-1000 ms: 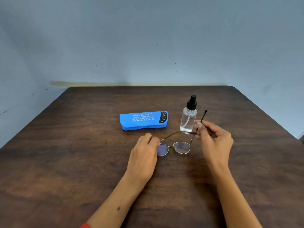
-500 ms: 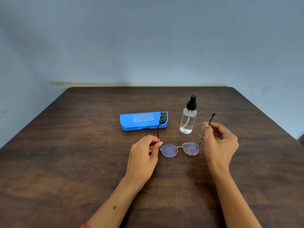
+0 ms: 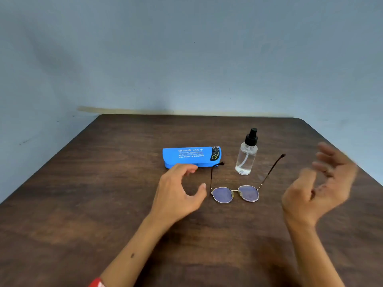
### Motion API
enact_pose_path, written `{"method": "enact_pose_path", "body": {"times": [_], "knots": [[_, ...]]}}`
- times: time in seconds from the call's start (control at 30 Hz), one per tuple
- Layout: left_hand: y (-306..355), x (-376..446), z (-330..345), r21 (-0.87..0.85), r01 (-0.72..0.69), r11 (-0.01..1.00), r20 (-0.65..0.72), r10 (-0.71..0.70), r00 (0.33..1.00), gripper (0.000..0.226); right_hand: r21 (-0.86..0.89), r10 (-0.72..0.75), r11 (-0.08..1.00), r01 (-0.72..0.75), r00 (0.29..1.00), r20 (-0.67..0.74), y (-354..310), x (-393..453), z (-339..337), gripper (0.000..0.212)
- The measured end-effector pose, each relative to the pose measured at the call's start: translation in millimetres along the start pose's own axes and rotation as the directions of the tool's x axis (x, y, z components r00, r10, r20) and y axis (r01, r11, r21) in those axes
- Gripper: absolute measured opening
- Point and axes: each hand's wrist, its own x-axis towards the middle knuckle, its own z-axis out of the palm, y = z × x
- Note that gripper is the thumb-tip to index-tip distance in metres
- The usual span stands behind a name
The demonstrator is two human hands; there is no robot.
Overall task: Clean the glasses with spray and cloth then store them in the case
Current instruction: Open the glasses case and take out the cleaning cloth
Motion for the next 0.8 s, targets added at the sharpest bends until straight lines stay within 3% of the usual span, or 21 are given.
{"method": "enact_pose_path", "body": {"times": [0.07,0.13,0.23,0.3,0.37,0.4,0.43,0.5,0.67,0.8], "knots": [[-8.8,13.8,-14.6,0.018,-0.031,0.999,-0.027,0.032,0.999,0.046,0.133,-0.183,0.973,0.188,0.982,-0.05,-28.4,5.9,10.1,0.038],[-22.2,29.2,-26.6,0.053,-0.034,0.998,-0.019,0.035,0.999,0.058,0.268,-0.3,0.919,0.288,0.954,0.002,-61.7,1.9,24.2,0.018],[-44.3,43.1,-33.4,0.053,0.085,0.995,0.068,-0.089,0.994,0.076,0.351,-0.444,0.871,0.344,0.858,0.259,-98.9,-28.2,50.0,0.021],[-58.0,48.9,-30.7,0.05,0.181,0.982,0.144,-0.186,0.972,0.068,0.306,-0.473,0.88,0.363,0.73,0.493,-103.4,-53.3,69.1,0.024],[-70.9,54.3,-27.1,0.126,0.192,0.973,0.178,-0.212,0.961,0.058,0.13,-0.366,0.9,0.416,0.559,0.744,-95.5,-72.3,90.1,0.032],[-77.1,57.1,-25.5,0.154,0.193,0.969,0.192,-0.221,0.956,0.062,0.026,-0.249,0.89,0.456,0.435,0.865,-87.6,-79.7,100.0,0.039],[-81.8,58.3,-24.6,0.158,0.21,0.965,0.207,-0.24,0.949,0.073,-0.054,-0.126,0.87,0.491,0.326,0.937,-77.3,-86.0,108.2,0.048],[-88.6,57.6,-23.8,0.098,0.275,0.956,0.216,-0.291,0.932,0.1,-0.203,0.098,0.821,0.533,0.22,0.971,-53.9,-95.3,123.9,0.058],[-102.2,58.3,-22.9,0.098,0.29,0.952,0.233,-0.305,0.924,0.118,-0.443,0.42,0.635,0.634,0.198,0.886,-17.0,-106.1,148.9,0.073],[-109.9,59.4,-28.3,0.115,0.26,0.959,0.239,-0.281,0.929,0.115,-0.447,0.455,0.59,0.672,0.181,0.872,-11.6,-109.2,156.0,0.084]]}}
